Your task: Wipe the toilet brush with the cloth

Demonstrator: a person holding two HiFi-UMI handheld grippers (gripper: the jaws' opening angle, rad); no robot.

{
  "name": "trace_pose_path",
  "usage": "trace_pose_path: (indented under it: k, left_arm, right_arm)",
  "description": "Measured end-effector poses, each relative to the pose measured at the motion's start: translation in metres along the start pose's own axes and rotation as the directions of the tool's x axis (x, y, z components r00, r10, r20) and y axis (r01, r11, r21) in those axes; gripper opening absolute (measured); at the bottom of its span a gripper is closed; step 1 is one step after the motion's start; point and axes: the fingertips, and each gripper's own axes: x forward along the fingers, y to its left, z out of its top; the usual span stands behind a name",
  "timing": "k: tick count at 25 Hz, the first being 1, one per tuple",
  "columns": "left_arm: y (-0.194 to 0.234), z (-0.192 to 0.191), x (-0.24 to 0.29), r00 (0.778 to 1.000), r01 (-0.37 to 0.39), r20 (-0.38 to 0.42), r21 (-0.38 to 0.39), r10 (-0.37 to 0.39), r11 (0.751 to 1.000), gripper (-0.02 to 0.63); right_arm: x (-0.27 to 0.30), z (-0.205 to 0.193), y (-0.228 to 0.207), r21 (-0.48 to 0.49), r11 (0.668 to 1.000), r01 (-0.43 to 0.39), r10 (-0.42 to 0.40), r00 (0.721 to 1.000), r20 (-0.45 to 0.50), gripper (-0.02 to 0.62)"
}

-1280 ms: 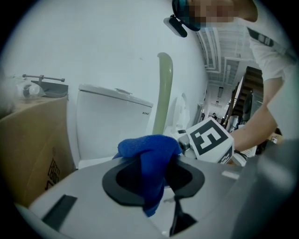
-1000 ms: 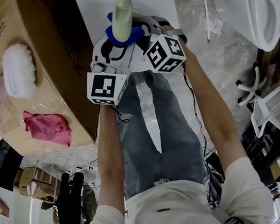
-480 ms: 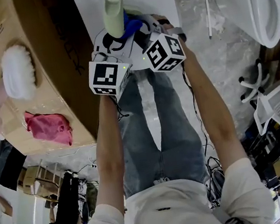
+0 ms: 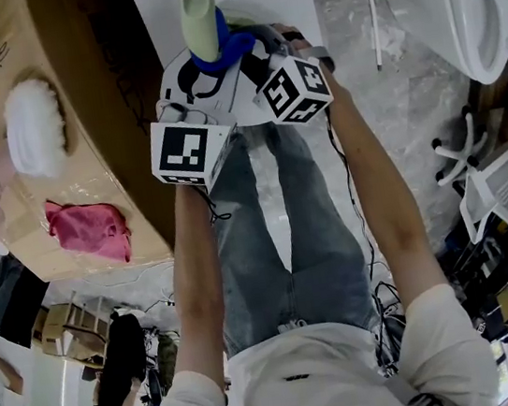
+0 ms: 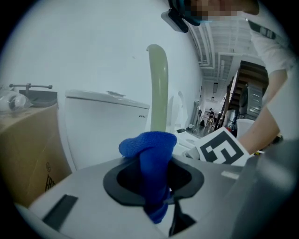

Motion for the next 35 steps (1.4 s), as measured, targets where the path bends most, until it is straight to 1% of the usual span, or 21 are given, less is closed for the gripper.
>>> trace_pose_path:
  k: [4,10,15,22,25,29,32,35]
  left_arm:
    - [-0.003,0.018,-0.006,1.000,0.019,0.021,0.008,-0.019,1.000,0.121]
    - [-0.004,0.041,-0.018,0.999,0.024,0.037,-0.026,-0.023,0.999,0.124]
    - [-0.008,0.076,-0.026,0.991,0.086,0.112,-0.078,-0.076,0.993,0.135]
    - [-0.012,0.114,-0.034,0.980,0.136,0.158,-0.065,-0.124,0.989,0.160]
    - [-0.011,0.114,-0.035,0.981,0.127,0.150,-0.042,-0.119,0.991,0.160]
    - [-0.008,0.108,-0.033,0.981,0.129,0.157,-0.063,-0.118,0.990,0.148]
    - [-0.007,0.094,-0.029,0.986,0.118,0.124,-0.050,-0.111,0.992,0.134]
    - [-0.007,0.080,-0.026,0.989,0.109,0.106,-0.061,-0.102,0.992,0.127]
  right_arm:
    - [0.000,-0.001,0.000,0.005,1.000,-0.006,0.006,1.000,-0.008,0.080]
    - [0.002,0.000,0.001,0.006,1.000,-0.017,0.017,1.000,-0.013,0.080]
    - [0.000,0.000,0.000,0.008,1.000,-0.018,0.019,1.000,-0.020,0.078]
    - [0.000,0.000,0.000,0.009,1.000,-0.021,0.022,0.999,-0.026,0.078]
    - [0.001,-0.001,0.001,0.011,1.000,-0.023,0.024,0.999,-0.029,0.078]
    - [0.001,0.000,0.001,0.012,1.000,-0.020,0.020,0.999,-0.028,0.078]
    - [0.001,0.000,0.001,0.013,1.000,-0.016,0.017,1.000,-0.026,0.078]
    - [0.001,0.000,0.001,0.013,1.000,-0.016,0.016,1.000,-0.025,0.078]
